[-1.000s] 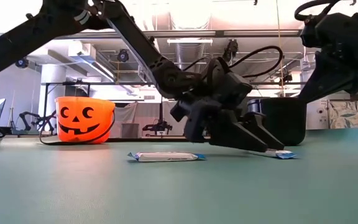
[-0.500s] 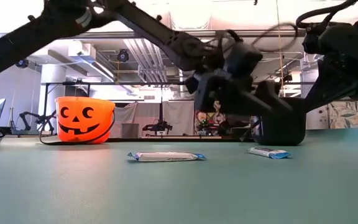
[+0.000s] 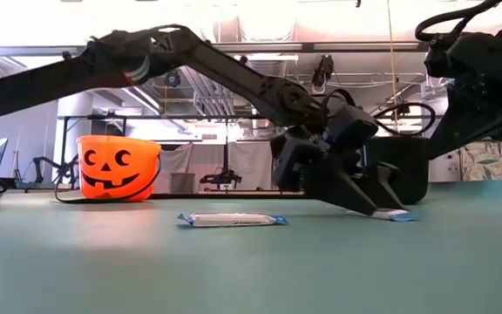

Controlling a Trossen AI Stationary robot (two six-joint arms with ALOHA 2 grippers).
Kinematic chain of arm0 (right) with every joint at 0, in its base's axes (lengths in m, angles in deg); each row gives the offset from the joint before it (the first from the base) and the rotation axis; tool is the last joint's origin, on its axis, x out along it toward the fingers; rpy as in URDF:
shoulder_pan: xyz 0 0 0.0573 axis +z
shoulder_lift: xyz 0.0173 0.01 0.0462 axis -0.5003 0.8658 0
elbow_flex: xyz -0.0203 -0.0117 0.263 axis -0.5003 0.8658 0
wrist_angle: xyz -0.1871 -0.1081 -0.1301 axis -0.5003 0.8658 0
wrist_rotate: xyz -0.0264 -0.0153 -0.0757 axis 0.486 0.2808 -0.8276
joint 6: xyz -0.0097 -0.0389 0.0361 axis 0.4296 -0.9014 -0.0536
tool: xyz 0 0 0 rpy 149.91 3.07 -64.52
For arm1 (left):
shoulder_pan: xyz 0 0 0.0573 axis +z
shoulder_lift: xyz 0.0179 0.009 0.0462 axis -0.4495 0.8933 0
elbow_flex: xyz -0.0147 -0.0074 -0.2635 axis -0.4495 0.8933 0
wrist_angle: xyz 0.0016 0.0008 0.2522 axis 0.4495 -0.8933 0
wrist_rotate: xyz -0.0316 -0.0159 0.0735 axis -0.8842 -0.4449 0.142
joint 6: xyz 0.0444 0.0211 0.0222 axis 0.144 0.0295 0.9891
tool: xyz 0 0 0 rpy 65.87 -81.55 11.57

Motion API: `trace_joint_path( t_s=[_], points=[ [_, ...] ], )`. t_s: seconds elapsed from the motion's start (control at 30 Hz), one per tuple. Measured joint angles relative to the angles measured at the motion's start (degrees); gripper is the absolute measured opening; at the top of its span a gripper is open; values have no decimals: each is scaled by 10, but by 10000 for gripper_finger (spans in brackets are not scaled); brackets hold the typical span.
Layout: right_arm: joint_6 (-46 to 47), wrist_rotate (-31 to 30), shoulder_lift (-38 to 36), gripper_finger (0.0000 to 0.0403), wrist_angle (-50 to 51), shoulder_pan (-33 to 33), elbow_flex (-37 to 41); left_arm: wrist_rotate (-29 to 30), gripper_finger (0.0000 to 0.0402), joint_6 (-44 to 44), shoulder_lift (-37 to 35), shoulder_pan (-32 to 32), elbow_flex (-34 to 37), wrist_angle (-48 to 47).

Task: Sort candy by brand, put in halloween buckets
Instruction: Put the white chocolate into the orange bucket

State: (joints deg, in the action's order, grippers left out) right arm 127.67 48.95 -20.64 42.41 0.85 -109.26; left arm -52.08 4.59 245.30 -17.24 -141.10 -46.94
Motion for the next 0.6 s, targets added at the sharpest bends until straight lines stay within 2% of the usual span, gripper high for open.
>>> trace_joint_path(
  t_s=[0.13, 0.23, 0.47, 0.6],
  points=[
    [-31, 0, 0, 9, 1, -9, 0, -30, 231, -27, -1, 0, 12, -36],
    [-41, 0, -1, 9, 2, -16, 0, -54, 224, -47, -2, -2, 37, 1],
    [-46, 14, -1, 9, 8, -17, 0, -43, 154, -80, -5, -7, 66, 73],
    [-46, 13, -1, 9, 17, -27, 0, -9, 119, -81, -6, -9, 71, 83]
  ],
)
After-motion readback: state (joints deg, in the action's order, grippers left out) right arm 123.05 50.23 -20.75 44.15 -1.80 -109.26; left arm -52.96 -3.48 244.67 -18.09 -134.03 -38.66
